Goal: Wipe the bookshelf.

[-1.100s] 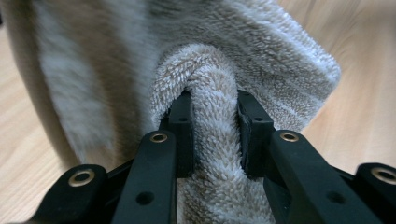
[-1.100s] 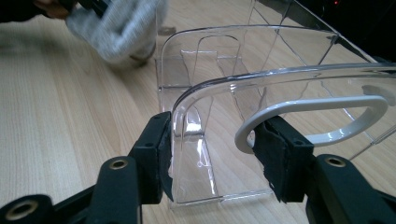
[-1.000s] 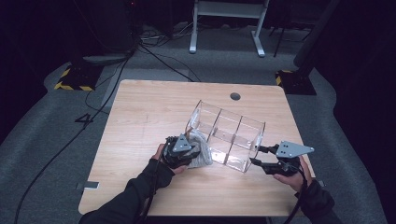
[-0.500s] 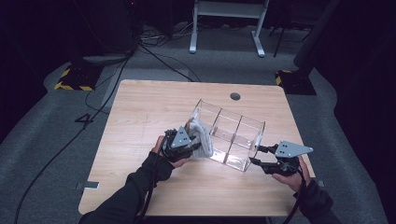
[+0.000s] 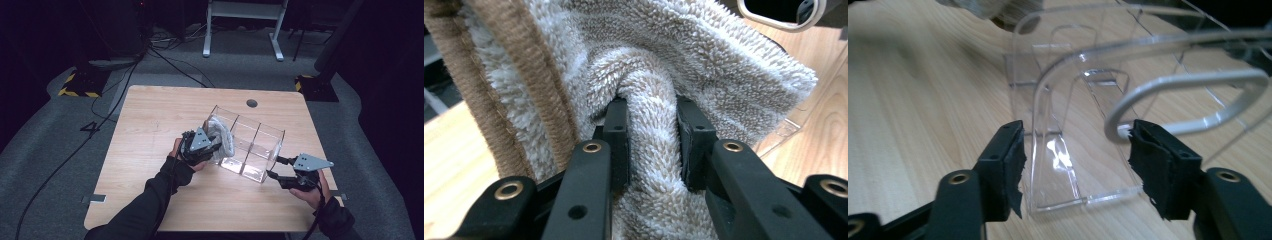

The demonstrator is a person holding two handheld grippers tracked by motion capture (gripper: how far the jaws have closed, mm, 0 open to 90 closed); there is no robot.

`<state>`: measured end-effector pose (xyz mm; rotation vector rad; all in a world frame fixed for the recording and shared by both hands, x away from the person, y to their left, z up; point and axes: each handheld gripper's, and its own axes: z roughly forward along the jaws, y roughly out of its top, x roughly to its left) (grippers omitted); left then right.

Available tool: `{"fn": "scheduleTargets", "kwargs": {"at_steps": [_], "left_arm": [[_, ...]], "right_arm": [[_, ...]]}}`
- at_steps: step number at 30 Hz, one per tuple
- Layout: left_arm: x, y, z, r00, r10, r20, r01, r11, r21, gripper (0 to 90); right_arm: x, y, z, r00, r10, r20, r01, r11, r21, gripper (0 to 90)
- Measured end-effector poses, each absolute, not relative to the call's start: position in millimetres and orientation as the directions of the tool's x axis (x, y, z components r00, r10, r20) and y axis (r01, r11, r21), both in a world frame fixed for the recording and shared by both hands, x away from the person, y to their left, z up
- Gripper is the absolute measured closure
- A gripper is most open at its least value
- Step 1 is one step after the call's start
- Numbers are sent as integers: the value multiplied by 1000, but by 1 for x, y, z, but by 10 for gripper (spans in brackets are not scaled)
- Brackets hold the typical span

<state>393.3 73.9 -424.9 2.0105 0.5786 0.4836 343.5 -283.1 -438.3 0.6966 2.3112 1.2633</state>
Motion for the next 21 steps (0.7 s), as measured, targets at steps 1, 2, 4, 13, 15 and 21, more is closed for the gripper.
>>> {"fn": "scheduleTargets", "kwargs": {"at_steps": [1, 2, 4, 13, 15, 21], "left_arm": [[393, 74, -425, 809, 579, 100, 201, -433, 879, 719], [394, 76, -429, 813, 576, 86, 214, -434, 875, 719], [396, 77, -437, 815, 575, 74, 235, -445, 864, 720], [406, 71, -479, 831, 552, 64, 301, -544, 784, 722], [405, 70, -477, 829, 553, 78, 294, -552, 780, 721], [405, 72, -453, 810, 577, 104, 255, -505, 824, 718]], "right_arm": [[343, -283, -438, -789, 603, -117, 227, 463, 857, 381], [341, -283, -444, -783, 614, -97, 246, 450, 858, 355], [342, -280, -450, -777, 623, -92, 272, 464, 843, 349], [345, -279, -455, -773, 628, -91, 279, 465, 840, 355], [343, -279, -451, -768, 632, -103, 265, 460, 848, 353], [342, -282, -442, -758, 646, -92, 248, 415, 876, 385]]}}
